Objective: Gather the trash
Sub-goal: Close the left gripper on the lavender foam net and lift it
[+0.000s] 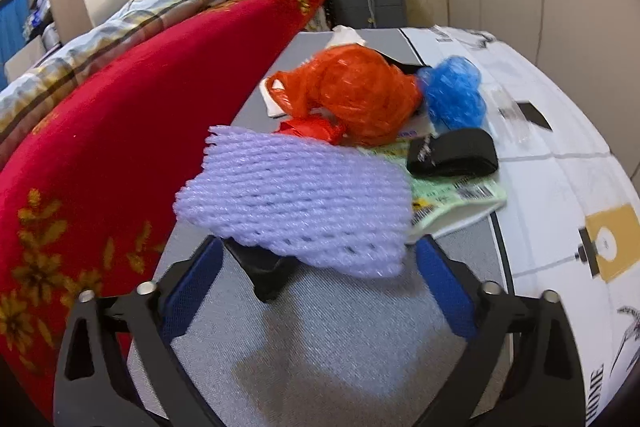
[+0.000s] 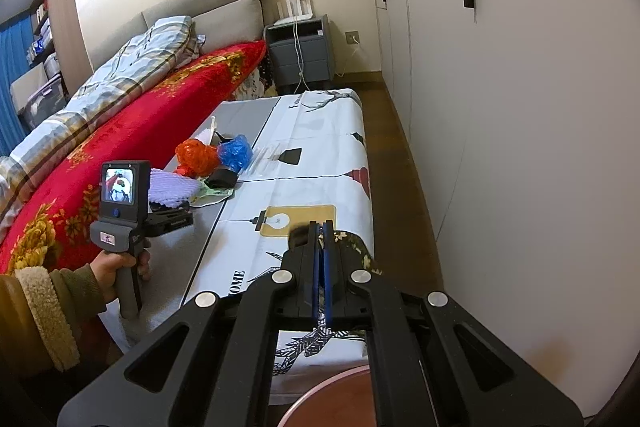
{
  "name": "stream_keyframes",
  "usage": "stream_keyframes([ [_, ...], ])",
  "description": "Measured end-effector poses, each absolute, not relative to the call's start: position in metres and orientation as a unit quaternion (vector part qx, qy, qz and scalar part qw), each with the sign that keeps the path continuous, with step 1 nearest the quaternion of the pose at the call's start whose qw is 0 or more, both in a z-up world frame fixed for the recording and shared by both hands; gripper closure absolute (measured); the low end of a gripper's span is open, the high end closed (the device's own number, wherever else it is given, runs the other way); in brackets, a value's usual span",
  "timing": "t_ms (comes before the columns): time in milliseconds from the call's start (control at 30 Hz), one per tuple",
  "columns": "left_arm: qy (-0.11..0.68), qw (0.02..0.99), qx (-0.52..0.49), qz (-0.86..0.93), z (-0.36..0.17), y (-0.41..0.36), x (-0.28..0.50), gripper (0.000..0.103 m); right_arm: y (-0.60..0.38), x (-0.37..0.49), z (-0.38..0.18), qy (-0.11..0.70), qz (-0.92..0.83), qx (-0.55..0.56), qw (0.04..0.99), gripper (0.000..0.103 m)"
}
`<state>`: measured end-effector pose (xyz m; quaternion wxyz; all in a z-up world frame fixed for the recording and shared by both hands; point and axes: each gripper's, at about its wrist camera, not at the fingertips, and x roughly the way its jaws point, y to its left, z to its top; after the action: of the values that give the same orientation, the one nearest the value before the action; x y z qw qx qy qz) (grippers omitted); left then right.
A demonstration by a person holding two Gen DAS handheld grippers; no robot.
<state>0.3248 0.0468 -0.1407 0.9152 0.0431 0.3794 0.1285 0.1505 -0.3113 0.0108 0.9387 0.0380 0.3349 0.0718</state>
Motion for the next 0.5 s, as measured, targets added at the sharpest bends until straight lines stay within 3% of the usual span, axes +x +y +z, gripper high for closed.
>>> stream_keyframes([
  [33,0.379,0.915,0.038,0.129,-0.141,0.048,0.325,0.025,-0.311,0.151,0.011,0.336,0.071,0.038,0.938,0.101],
  [100,0.382,0.915,0.027,0.122,-0.141,0.050,0.325,0.057,-0.311,0.150,0.010,0.336,0.071,0.037,0.939,0.101],
  [133,0.385,0.915,0.023,0.119,-0.142,0.051,0.325,0.067,-0.311,0.149,0.011,0.335,0.071,0.036,0.939,0.101],
  [167,0.387,0.915,0.020,0.115,-0.141,0.052,0.325,0.087,-0.311,0.149,0.011,0.334,0.072,0.034,0.939,0.101],
  [200,0.387,0.915,0.017,0.111,-0.141,0.053,0.325,0.101,-0.311,0.149,0.011,0.333,0.072,0.031,0.940,0.101],
  [500,0.329,0.940,-0.025,0.085,-0.093,0.060,0.302,0.103,-0.315,0.142,0.017,0.322,0.069,0.025,0.944,0.101],
])
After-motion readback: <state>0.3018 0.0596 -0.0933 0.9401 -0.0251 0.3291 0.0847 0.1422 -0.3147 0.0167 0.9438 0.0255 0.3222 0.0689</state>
